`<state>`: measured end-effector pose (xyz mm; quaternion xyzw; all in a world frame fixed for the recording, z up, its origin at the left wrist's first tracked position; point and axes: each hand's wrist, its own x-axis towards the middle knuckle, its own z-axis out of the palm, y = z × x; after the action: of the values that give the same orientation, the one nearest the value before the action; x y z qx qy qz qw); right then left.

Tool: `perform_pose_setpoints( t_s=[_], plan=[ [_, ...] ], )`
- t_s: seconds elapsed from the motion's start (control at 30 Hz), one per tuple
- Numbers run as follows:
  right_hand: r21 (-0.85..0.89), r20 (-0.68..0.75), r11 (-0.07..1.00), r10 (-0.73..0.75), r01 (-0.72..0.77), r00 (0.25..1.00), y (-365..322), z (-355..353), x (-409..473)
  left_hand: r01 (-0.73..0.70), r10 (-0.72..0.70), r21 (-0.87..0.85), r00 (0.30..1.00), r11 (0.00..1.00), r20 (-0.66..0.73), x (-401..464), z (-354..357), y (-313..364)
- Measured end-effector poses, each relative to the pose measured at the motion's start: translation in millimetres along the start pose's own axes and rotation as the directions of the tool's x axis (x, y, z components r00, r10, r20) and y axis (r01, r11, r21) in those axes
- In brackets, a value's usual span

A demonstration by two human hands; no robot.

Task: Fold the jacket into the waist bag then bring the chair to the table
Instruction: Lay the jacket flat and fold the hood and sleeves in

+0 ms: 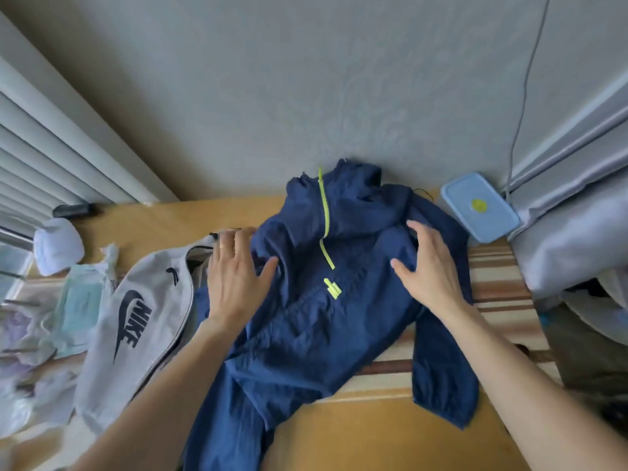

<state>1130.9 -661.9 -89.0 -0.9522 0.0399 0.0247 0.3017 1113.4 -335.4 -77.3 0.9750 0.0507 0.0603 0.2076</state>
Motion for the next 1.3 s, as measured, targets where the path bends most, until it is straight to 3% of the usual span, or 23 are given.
perform_pose_setpoints(
  t_s=[0.07,0.17,0.27,0.4,0.47,0.57,0.63,0.73,0.83,0.93,1.03,1.13,1.23,1.3],
  plan=[
    [-0.043,0.064,0.993,0.11,-0.108,0.992,23,11,-17,0.012,-0.014,0.039,0.999,0.999,0.05,-28,12,-12],
    [-0.085,0.173,0.977,0.208,-0.196,0.963,50,22,-31,0.084,-0.118,0.131,0.954,0.988,0.274,-69,24,-29],
    [-0.012,0.166,0.971,0.236,-0.237,0.957,63,26,-29,0.124,-0.222,0.231,0.854,0.965,0.471,-98,29,-44],
    [0.021,0.157,0.959,0.277,-0.283,0.948,67,27,-31,0.065,-0.179,0.188,0.702,0.98,0.689,-120,25,-63],
    [0.016,0.115,0.972,0.233,-0.236,0.966,69,24,-39,0.065,-0.125,0.114,0.736,0.991,0.666,-126,18,-68],
    [0.099,0.033,0.983,0.152,-0.154,0.988,77,10,-64,0.061,-0.053,-0.003,0.89,0.998,0.453,-133,1,-72],
    [0.146,0.019,0.982,0.116,-0.117,0.993,90,-2,-87,-0.003,0.017,-0.045,0.952,0.999,0.305,-140,-17,-75],
    [0.21,0.059,0.968,0.131,-0.14,0.99,109,-24,-130,-0.14,0.15,-0.077,0.979,0.987,0.139,-159,-47,-76],
    [0.188,0.108,0.97,0.135,-0.153,0.985,130,-43,-179,-0.298,0.305,-0.098,0.949,0.95,0.074,-195,-72,-76],
    [0.062,0.145,0.992,0.103,-0.113,0.984,153,-51,-230,-0.326,0.337,-0.093,0.929,0.941,0.151,-249,-81,-77],
    [-0.019,0.174,0.966,0.256,-0.257,0.951,170,-42,-275,-0.43,0.416,-0.026,0.852,0.902,0.318,-306,-68,-79],
    [0.133,0.202,0.886,0.413,-0.443,0.888,167,-19,-307,-0.461,0.42,-0.041,0.763,0.886,0.491,-349,-46,-88],
    [0.187,0.345,0.776,0.522,-0.602,0.78,157,5,-327,-0.26,0.213,0.016,0.825,0.966,0.523,-374,-24,-89],
    [0.099,0.322,0.809,0.524,-0.579,0.788,154,19,-335,-0.023,-0.002,0.049,0.892,0.999,0.451,-383,-10,-83]
  ],
)
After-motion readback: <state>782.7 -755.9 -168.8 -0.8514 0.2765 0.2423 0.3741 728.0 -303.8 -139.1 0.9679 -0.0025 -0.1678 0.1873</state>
